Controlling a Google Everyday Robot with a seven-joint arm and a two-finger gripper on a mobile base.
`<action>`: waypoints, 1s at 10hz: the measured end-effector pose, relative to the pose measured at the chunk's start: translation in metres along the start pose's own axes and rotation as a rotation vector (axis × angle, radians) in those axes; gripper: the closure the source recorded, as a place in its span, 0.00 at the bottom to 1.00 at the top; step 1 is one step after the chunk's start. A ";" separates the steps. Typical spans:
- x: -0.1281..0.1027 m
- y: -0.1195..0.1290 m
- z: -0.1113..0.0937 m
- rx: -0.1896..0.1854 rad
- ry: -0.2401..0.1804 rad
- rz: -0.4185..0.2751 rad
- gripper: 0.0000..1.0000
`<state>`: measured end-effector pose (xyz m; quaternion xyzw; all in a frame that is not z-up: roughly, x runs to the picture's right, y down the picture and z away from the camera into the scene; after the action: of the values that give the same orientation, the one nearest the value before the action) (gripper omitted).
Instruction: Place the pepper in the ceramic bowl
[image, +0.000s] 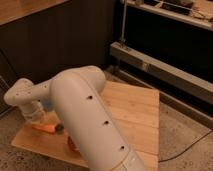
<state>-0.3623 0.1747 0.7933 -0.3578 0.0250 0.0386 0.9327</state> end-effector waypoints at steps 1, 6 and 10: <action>0.003 0.002 -0.008 0.008 0.008 0.005 1.00; 0.007 0.014 -0.028 0.018 0.009 0.017 0.79; 0.015 0.025 -0.040 0.016 -0.022 0.084 0.41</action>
<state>-0.3503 0.1671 0.7461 -0.3488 0.0300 0.0813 0.9332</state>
